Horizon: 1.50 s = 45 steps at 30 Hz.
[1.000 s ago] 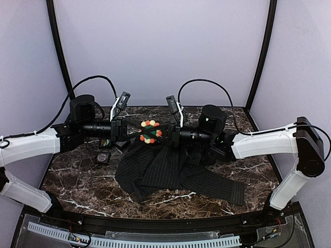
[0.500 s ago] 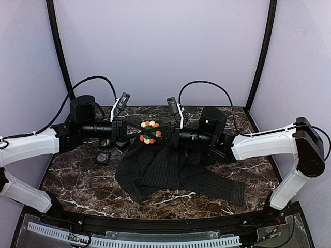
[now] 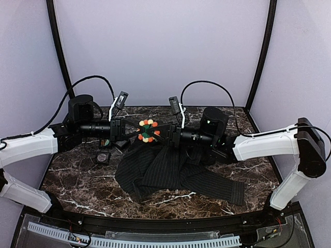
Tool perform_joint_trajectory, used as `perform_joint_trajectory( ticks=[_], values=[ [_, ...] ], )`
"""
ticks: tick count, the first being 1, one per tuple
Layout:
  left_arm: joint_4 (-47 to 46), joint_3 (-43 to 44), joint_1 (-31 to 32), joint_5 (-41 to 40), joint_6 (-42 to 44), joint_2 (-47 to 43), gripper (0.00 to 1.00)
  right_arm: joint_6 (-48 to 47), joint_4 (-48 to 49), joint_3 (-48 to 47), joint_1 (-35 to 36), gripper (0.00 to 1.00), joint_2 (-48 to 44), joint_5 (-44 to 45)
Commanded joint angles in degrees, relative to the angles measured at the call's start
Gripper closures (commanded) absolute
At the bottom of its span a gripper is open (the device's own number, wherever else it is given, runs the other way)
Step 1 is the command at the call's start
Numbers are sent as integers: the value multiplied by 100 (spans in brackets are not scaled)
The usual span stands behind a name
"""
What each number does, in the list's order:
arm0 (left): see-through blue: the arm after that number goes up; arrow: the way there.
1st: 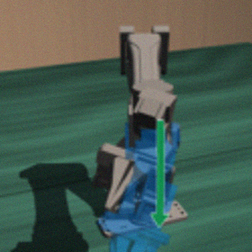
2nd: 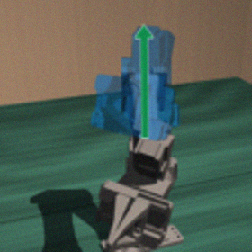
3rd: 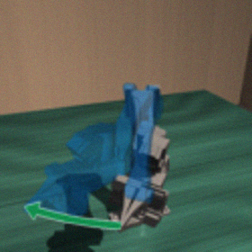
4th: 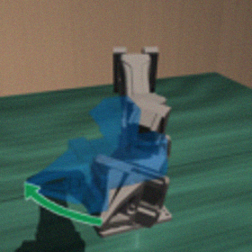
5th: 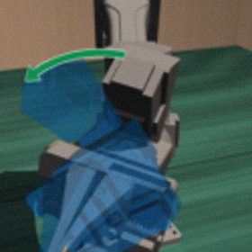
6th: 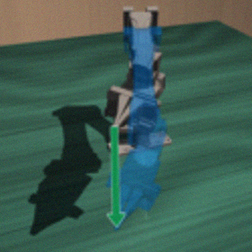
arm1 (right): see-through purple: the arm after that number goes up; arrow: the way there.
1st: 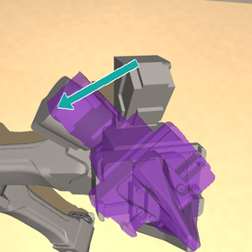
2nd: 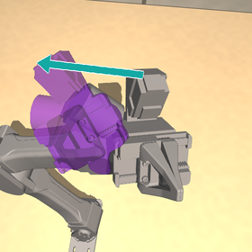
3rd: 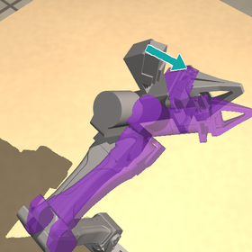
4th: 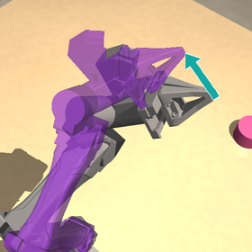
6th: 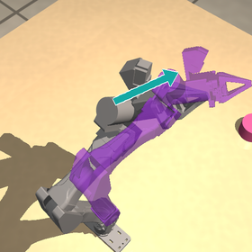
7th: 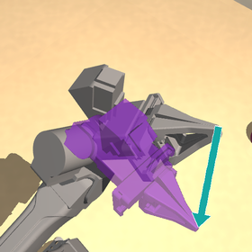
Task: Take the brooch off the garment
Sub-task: Close the brooch securely.
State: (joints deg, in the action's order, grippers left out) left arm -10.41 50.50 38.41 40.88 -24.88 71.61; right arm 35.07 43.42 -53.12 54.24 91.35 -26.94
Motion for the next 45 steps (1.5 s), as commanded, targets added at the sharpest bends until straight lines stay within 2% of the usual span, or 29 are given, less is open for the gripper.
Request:
perform_joint_trajectory(
  ticks=[1, 39, 45],
  values=[
    [68, -10, -118, -143, -25, -101, 99, 26, 123, -37, -1, 77, -63, -70],
    [74, 34, -70, 91, 78, 7, 99, 114, -881, -728, -155, 86, 336, -88],
    [178, 73, -6, 63, 166, 24, 99, 154, -888, -748, -183, 90, 366, -104]
  ],
)
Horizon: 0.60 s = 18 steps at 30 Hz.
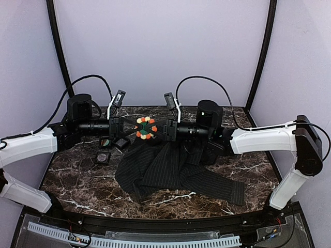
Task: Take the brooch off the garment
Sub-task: Close the brooch securely.
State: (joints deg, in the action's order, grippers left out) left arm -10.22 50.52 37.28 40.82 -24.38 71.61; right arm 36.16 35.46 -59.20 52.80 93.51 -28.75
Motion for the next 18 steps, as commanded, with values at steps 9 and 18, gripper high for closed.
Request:
perform_joint_trajectory(
  ticks=[9, 18],
  values=[
    [254, 124, 109, 87, 144, 64, 99, 270, 431, 30, -135, 100, 173, -488],
    [262, 165, 113, 170, 110, 86, 76, 425, 757, 78, -190, 100, 276, -1045]
  ],
)
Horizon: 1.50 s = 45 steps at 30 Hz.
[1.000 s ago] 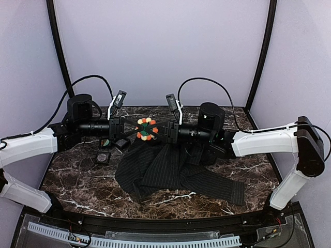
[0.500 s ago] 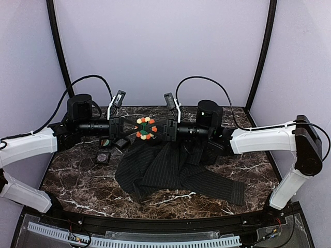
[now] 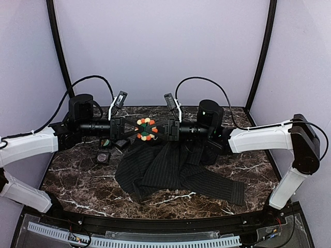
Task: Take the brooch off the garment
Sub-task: Close the brooch securely.
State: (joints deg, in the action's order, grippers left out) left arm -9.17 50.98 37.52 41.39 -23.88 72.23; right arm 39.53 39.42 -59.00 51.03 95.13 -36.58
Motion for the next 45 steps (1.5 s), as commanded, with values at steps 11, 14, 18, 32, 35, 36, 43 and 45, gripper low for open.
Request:
perform_joint_trajectory(
  ticks=[11, 14, 18, 32, 35, 36, 43, 45],
  values=[
    [196, 95, 79, -48, 81, -59, 76, 99, 382, 103, -55, 100, 102, -384],
    [196, 90, 78, -60, 85, -63, 92, 77, 340, 74, -59, 100, 110, -507],
    [181, 88, 76, -48, 77, -43, 99, 6, 263, 49, -71, 100, 96, -649],
    [65, 31, 65, 22, 51, -81, 99, -83, 714, 439, -118, 35, -241, -1029],
    [-47, 7, 71, 218, 5, -77, 99, -161, 690, 497, -166, 36, -275, -1046],
    [-172, -5, 69, 363, -49, -70, 99, -156, 723, 516, -185, 38, -288, -1040],
    [-603, -56, 70, 857, -297, 25, 99, -200, 736, 436, -224, 65, -305, -1029],
    [-627, -58, 71, 884, -323, 39, 99, -179, 766, 422, -225, 70, -294, -1017]
  ],
)
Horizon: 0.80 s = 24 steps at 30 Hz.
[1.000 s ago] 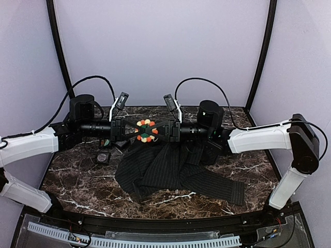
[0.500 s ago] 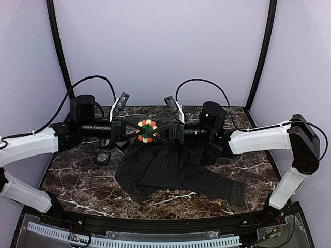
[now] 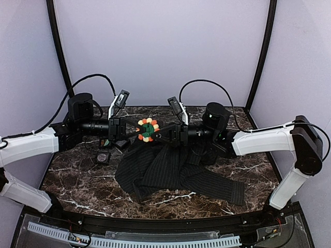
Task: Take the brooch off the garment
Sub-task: Close the brooch securely.
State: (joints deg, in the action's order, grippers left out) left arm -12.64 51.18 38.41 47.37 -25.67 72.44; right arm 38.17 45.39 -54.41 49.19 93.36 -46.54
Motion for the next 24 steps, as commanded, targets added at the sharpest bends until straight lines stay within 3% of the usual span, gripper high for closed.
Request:
perform_joint_trajectory(
  ticks=[1, 8, 16, 24],
  values=[
    [-281, -67, -20, 293, -151, 33, 99, -40, 187, -41, -41, 72, -109, -14],
    [-154, -6, -22, 276, -146, 113, 99, 13, 145, -112, -41, 100, -90, 24],
    [-77, 26, -16, 232, -116, 114, 76, 89, 170, -106, -41, 100, -64, 20],
    [-65, 24, -16, 212, -105, 112, 70, 111, 137, -143, -41, 100, -31, -1]
  ],
)
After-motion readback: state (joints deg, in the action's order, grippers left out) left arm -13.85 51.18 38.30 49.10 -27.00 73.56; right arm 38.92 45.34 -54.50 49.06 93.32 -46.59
